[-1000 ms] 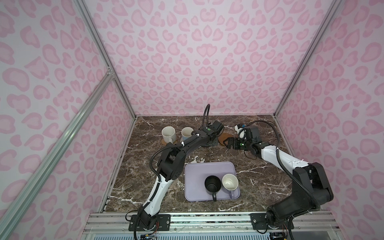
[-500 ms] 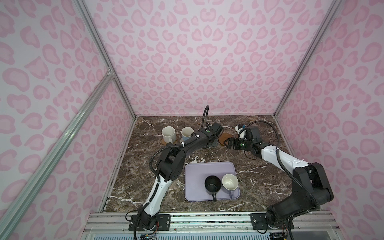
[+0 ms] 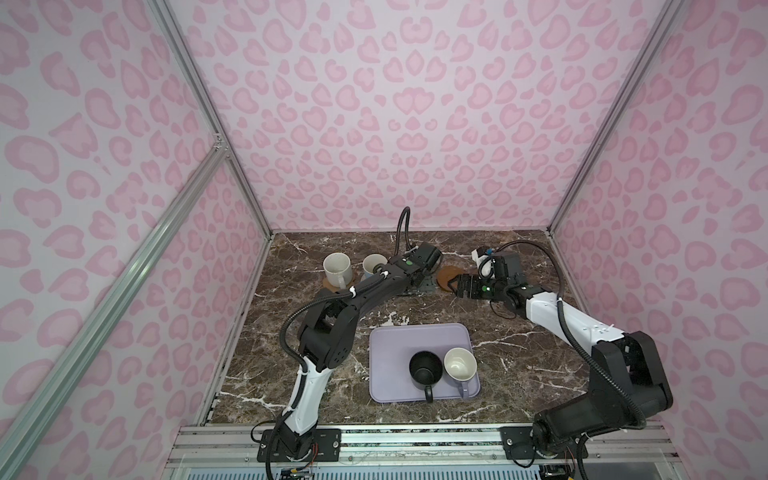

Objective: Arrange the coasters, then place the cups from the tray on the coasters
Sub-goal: 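Lower the cream mug onto the rattan coaster and open the left gripper, then withdraw the left gripper while the right gripper moves over the black mug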

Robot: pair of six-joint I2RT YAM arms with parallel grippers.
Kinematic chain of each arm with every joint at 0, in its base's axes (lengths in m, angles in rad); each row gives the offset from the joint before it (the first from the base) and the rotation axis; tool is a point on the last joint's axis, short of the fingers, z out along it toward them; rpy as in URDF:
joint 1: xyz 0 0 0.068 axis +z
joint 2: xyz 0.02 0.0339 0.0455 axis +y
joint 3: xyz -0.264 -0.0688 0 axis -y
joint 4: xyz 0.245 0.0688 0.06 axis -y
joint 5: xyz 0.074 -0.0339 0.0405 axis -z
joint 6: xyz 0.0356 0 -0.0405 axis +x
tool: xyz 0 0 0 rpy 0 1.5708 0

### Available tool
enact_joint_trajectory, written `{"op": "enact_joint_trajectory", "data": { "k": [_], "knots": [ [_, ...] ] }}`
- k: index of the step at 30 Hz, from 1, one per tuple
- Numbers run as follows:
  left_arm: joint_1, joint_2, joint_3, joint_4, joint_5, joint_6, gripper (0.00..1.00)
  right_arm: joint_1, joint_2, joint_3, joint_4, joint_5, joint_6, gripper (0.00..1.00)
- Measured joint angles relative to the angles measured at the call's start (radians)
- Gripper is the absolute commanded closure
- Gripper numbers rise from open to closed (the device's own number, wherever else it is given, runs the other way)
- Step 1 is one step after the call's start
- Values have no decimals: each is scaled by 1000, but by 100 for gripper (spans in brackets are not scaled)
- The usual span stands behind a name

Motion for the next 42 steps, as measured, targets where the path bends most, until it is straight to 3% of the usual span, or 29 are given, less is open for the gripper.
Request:
{"op": "enact_joint_trajectory", "data": {
  "k": [7, 21, 28, 32, 42],
  "knots": [
    [-17, -204, -143, 51, -43, -1, 2, 56, -93, 0, -48, 29, -4, 1],
    [-24, -610, -476, 124, 2, -2, 5, 345, -302, 27, -323, 223, -37, 2],
    [-24, -772, -613, 114, 118, -5, 6, 518, -388, 27, -516, 330, 18, 10],
    [-25, -821, -655, 87, 200, -13, 1, 589, -440, 26, -597, 376, 84, 16],
    [-26, -930, -789, 85, 302, -65, 3, 861, -433, 34, -720, 471, 246, 34]
  ]
}}
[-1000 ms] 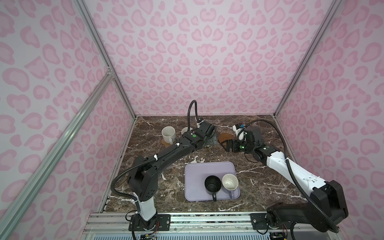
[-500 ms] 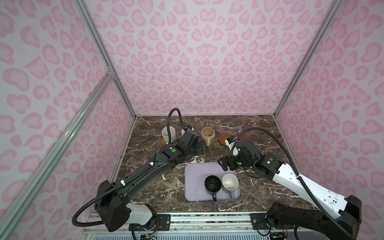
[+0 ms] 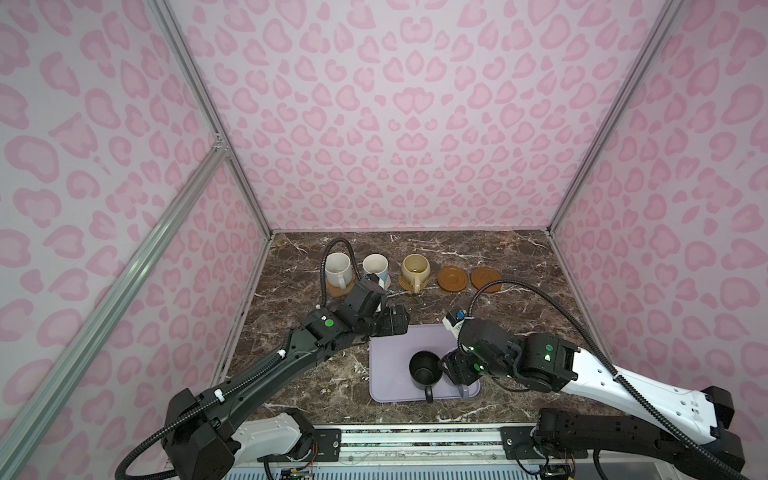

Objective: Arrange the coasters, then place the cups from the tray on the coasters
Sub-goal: 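Withdraw the left gripper while the right gripper moves over the black mug, then lower the right gripper into the black mug and grasp it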

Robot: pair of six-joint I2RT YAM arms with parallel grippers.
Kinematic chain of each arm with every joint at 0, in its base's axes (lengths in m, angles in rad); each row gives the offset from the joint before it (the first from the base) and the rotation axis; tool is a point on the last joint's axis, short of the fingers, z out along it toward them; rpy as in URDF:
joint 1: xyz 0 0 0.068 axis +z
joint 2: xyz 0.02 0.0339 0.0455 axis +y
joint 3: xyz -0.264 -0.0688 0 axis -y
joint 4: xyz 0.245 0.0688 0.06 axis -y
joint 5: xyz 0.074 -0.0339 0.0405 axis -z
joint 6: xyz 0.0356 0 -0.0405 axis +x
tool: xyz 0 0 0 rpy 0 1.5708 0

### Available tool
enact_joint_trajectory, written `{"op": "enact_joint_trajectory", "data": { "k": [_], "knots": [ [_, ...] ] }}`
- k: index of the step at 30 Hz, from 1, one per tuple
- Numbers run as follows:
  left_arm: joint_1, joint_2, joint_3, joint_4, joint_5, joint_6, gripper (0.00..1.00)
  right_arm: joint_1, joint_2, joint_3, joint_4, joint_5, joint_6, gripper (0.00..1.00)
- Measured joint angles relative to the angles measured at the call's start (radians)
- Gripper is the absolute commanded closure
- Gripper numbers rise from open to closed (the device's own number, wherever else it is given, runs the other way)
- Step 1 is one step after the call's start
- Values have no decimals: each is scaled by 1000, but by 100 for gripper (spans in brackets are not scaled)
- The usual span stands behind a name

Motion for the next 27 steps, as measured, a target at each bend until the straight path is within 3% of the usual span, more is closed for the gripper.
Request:
{"op": "enact_joint_trajectory", "data": {
  "k": [6, 15, 27],
  "knots": [
    [0, -39, -32, -4, -6, -28, 3, 126, 62, -17, 13, 30, 65, 45],
    [0, -87, -90, 3, 26, -61, 3, 223, 133, -111, 156, 45, 185, 54],
    [0, -91, -170, 35, 43, -103, 3, 236, 257, -158, 254, 98, 302, 60]
  ]
}}
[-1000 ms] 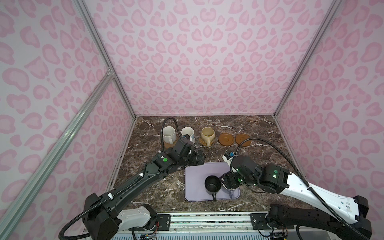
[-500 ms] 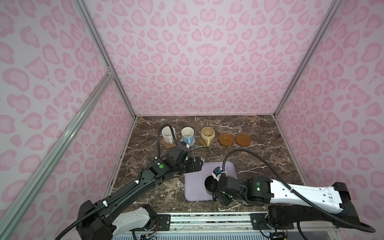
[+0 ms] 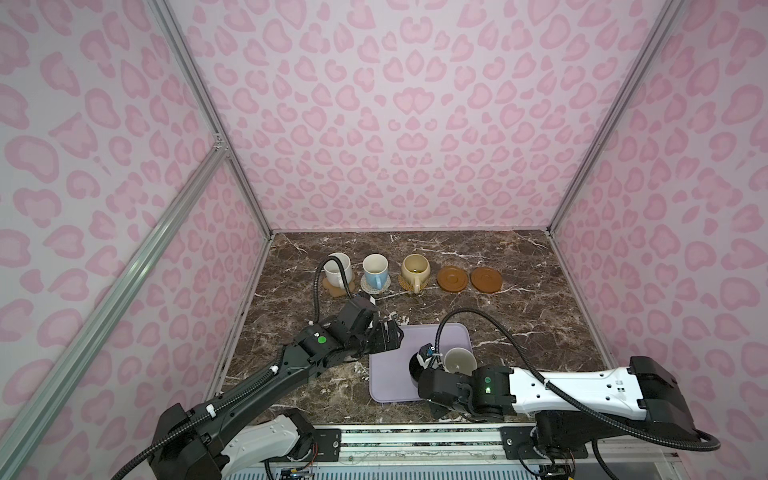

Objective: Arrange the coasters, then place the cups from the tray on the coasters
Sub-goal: 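Lower the right gripper into the black mug and grasp it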

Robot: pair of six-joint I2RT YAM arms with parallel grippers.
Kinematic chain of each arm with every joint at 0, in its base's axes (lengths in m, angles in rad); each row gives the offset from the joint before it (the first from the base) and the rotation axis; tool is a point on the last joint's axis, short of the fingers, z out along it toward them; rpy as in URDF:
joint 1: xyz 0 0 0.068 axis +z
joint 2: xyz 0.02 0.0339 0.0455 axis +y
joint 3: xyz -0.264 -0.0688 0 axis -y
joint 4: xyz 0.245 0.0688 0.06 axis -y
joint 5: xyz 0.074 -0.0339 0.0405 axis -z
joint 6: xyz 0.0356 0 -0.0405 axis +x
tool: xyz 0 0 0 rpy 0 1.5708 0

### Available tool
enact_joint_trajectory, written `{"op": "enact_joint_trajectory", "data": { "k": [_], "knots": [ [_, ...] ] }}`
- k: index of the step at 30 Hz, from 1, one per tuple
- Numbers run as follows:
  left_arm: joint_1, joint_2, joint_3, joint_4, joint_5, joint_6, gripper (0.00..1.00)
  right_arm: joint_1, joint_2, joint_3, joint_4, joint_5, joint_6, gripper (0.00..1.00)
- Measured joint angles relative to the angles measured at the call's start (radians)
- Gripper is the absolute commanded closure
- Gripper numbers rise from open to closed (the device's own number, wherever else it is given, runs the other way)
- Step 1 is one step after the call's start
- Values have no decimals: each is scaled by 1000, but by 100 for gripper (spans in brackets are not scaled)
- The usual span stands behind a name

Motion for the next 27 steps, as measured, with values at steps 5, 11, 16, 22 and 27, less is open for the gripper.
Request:
{"op": "enact_joint_trajectory", "data": {
  "k": [5, 11, 16, 22, 27],
  "knots": [
    [0, -7, -51, 45, 16, -31, 3, -29, 72, 24, 7, 13, -7, 62],
    [0, -26, -139, 107, 22, -99, 3, -51, 134, 56, 3, 56, -44, 63],
    [0, -56, -164, 114, 8, -131, 3, -47, 171, 75, 2, 104, -55, 71],
    [0, -79, -185, 114, -14, -148, 3, -14, 217, 111, -11, 167, -55, 66],
    [1, -92, -212, 114, -16, -169, 3, -17, 246, 123, -19, 180, -55, 67]
  ]
}}
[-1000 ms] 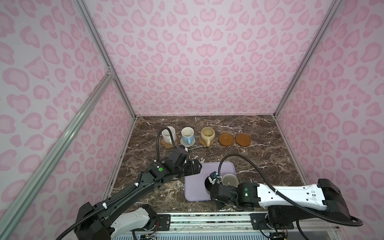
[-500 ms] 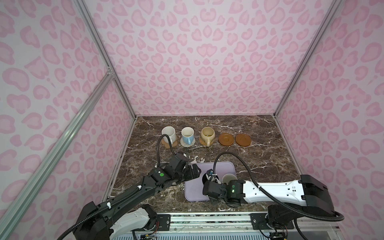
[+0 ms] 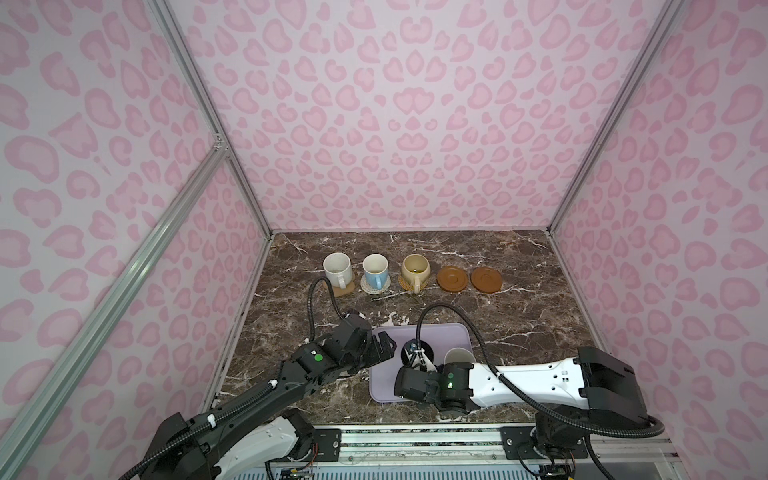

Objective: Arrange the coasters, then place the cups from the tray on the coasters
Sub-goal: 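Lower the right gripper into the black mug and grasp it, then lift the black mug with the right gripper toward the brown wooden coaster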

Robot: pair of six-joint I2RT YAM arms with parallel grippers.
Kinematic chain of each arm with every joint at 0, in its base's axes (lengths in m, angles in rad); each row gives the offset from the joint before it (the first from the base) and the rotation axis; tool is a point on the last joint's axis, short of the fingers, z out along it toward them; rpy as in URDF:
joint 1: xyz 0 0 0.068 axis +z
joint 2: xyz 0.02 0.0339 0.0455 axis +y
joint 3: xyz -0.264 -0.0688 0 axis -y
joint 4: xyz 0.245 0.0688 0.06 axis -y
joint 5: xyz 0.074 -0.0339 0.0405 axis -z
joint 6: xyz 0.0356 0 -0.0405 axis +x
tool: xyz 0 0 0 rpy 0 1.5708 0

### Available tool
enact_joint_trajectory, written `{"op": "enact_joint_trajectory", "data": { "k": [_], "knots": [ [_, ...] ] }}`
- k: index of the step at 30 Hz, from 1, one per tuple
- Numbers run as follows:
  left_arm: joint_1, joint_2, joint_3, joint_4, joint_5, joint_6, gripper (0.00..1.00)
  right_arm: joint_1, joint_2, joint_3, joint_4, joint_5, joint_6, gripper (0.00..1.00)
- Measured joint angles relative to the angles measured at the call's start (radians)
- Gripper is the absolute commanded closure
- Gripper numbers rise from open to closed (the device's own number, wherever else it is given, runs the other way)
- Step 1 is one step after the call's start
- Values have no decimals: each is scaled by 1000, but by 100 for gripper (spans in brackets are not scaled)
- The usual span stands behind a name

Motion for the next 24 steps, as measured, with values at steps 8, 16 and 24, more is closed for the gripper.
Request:
{"op": "enact_joint_trajectory", "data": {
  "k": [8, 16, 24],
  "knots": [
    [0, -15, -6, 0, -15, -8, 3, -17, 3, -19, 23, -10, -8, 75],
    [0, -46, -17, 12, -6, -18, 3, -21, 3, -22, 39, -18, -14, 91],
    [0, -92, -24, 45, 0, -34, 3, -19, 9, -7, 30, -21, -25, 100]
  ]
}}
